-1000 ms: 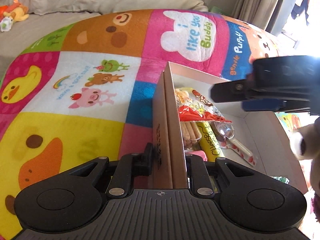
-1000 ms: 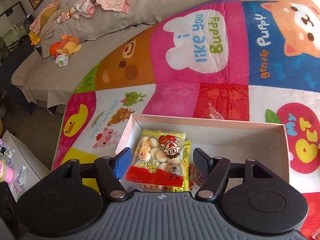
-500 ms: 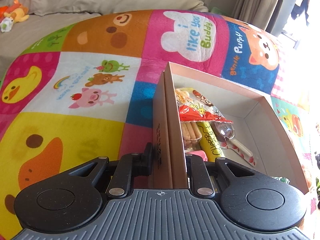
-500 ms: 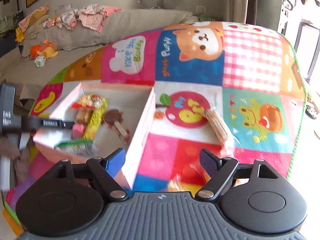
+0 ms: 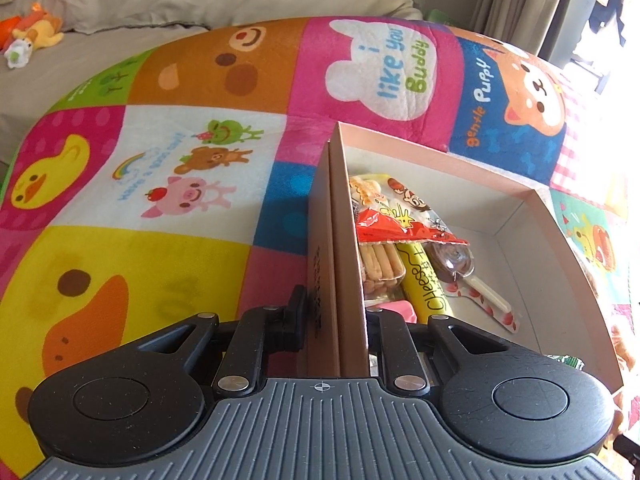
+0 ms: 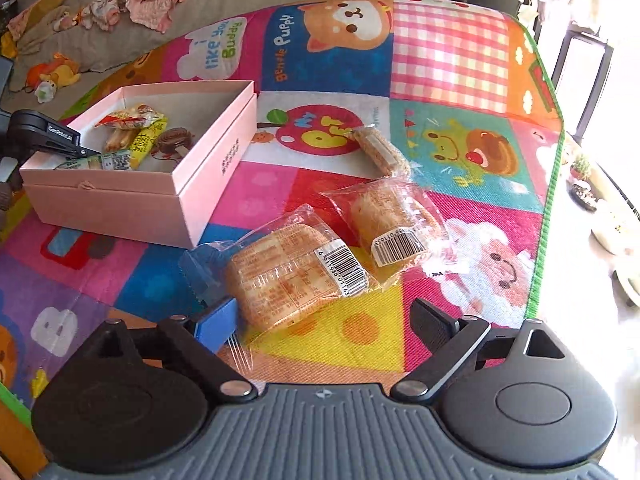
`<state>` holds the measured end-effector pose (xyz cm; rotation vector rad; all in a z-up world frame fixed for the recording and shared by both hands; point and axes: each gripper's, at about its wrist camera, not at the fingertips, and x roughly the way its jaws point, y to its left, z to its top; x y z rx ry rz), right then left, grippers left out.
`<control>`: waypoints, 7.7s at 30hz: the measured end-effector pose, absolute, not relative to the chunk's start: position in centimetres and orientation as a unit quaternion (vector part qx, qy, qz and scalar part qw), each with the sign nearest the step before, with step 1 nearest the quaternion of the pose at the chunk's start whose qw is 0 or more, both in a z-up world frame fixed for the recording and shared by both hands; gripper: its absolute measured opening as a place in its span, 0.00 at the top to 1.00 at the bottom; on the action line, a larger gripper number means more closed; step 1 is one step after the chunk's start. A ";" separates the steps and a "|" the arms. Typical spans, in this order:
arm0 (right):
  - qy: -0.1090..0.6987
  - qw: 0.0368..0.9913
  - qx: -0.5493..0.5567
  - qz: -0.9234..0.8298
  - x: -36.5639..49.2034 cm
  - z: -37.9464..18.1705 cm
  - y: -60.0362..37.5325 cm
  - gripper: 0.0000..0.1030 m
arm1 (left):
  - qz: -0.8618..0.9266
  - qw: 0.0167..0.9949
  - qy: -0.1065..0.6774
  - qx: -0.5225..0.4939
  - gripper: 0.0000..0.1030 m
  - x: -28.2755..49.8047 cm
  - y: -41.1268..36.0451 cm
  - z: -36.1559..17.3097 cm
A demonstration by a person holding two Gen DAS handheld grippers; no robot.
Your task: Organize objects
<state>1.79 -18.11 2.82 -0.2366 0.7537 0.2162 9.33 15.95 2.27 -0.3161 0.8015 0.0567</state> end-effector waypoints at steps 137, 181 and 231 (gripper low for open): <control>0.455 0.890 0.023 0.026 2.0 5.2 -26.9 0.61 | 0.018 0.906 0.384 -0.175 0.80 8.8 16.5 2.1; 0.286 0.925 -0.061 0.243 -1.0 19.6 -11.0 0.41 | 0.024 0.908 0.406 -0.100 0.82 8.4 14.2 2.8; 0.357 0.902 -0.122 0.210 13.9 9.6 0.6 0.26 | 0.012 0.921 0.375 -0.104 0.81 7.3 14.4 2.2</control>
